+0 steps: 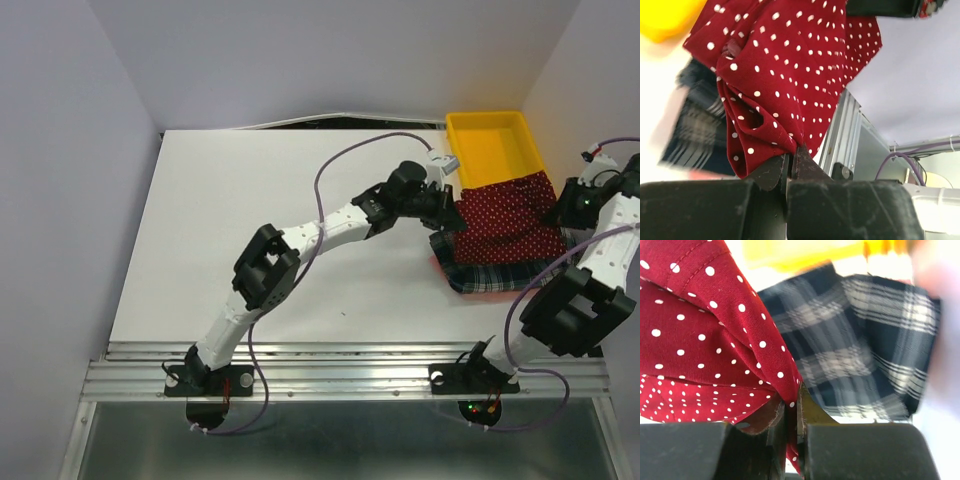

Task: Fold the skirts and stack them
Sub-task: Neatly place the folded skirt to the corner

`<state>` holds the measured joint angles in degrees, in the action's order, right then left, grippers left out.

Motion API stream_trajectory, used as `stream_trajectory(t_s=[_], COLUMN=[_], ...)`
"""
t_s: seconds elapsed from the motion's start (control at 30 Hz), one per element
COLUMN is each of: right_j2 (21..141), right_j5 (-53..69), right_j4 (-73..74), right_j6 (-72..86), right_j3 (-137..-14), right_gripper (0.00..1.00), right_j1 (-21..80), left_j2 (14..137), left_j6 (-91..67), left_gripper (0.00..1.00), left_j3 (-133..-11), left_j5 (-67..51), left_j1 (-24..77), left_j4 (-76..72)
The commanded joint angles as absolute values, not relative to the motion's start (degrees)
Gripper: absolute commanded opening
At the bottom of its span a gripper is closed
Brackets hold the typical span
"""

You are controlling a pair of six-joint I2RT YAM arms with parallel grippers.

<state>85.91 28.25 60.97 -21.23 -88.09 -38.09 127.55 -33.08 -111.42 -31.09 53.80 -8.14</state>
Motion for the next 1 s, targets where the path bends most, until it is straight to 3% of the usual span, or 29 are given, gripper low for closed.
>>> stream_trajectory(t_s=[0.0, 0.2, 0.7, 0.73, 0.77, 0.83, 0.87, 0.97], right_j2=[90.69, 94.39, 99.23, 99.32, 99.49, 100.10, 100.80, 101.69], right_j5=[25.06, 21.89, 19.77, 19.60, 19.34, 18.37, 18.02, 17.84], right_j4=[62.06, 56.87, 44.40, 43.69, 43.25, 43.07, 42.98, 42.54], right_j6=[-30.75, -33.66, -29.97, -29.45, -29.44, -29.18, -29.18, -28.57], right_j3=[-92.20, -89.12, -81.57, -81.21, -80.95, -81.47, -81.82, -83.32], right_gripper=[0.01, 0.01, 0.01, 0.01, 0.01, 0.06, 0.07, 0.15], right_j1=[-44.54, -45.88, -45.88, -45.88, -45.88, -45.88, -45.88, -45.88], left_j2=[132.15, 141.23, 141.15, 141.07, 140.72, 140.28, 139.66, 137.82], left_j6=[-33.49, -32.34, -37.00, -37.09, -37.18, -37.27, -37.18, -36.83], left_gripper=[0.00, 0.00, 0.03, 0.19, 0.26, 0.35, 0.44, 0.50], left_j3=[-120.38, -127.26, -123.22, -123.92, -124.01, -124.01, -123.67, -122.79], left_j5=[-32.61, -31.64, -31.81, -31.82, -31.73, -31.55, -31.55, -32.25], left_j1=[54.93, 57.03, 57.04, 57.04, 56.95, 56.87, 56.78, 56.43], left_j4=[-14.67, -16.17, -16.96, -16.96, -17.05, -17.05, -16.96, -17.05])
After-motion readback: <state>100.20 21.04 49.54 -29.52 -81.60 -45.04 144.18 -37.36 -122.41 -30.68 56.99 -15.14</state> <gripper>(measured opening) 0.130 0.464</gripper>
